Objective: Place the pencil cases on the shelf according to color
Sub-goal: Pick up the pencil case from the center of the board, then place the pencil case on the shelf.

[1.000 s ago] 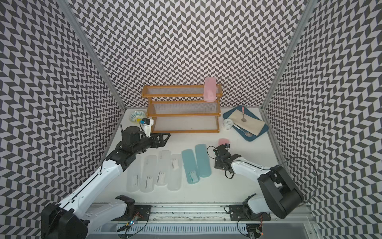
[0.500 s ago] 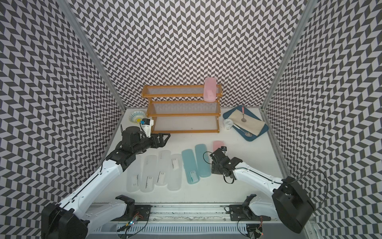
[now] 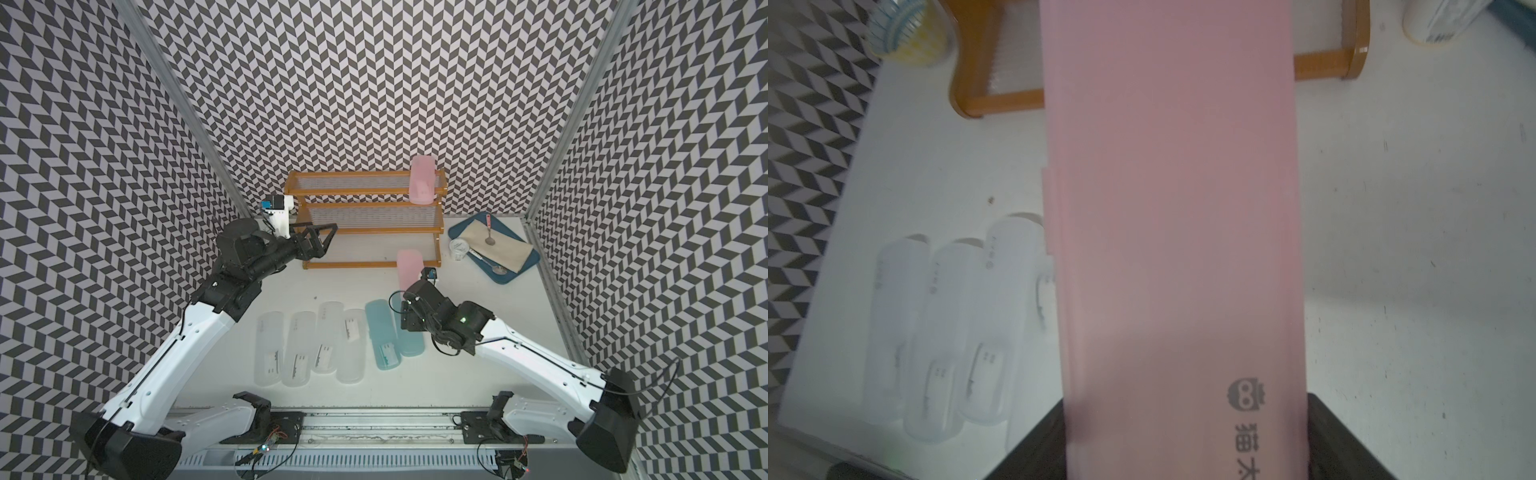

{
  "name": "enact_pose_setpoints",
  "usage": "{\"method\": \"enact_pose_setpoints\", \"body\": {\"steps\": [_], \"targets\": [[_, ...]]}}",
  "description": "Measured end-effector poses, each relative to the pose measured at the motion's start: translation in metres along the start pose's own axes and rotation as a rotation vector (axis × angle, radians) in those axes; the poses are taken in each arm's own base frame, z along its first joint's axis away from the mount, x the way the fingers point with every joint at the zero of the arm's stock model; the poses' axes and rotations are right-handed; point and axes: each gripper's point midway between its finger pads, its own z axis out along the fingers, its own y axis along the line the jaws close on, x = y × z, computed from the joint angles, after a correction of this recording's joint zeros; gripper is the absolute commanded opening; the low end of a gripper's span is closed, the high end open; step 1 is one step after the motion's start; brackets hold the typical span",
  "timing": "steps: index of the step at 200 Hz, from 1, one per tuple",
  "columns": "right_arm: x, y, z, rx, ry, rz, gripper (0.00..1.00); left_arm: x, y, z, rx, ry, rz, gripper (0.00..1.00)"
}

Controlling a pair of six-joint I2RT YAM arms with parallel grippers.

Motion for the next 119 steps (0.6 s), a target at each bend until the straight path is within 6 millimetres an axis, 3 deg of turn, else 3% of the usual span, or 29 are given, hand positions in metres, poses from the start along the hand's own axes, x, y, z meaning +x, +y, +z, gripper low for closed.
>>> {"method": "enact_pose_setpoints", "body": {"steps": [50, 88, 119], "targets": [[-0.069, 0.045, -0.011, -0.056, -0.156, -0.028, 0.67, 0.013, 0.033, 0.033, -0.084, 0.038, 0.007, 1.00], [-0.116, 0.071, 0.002, -0.049, -0.217, -0.051, 0.67, 0.030, 0.056, 0.052, -0.131, 0.076, -0.005, 0.99], [-0.159, 0.083, 0.016, -0.039, -0.265, -0.049, 0.68, 0.039, 0.061, 0.056, -0.134, 0.086, 0.008, 0.99]]}}
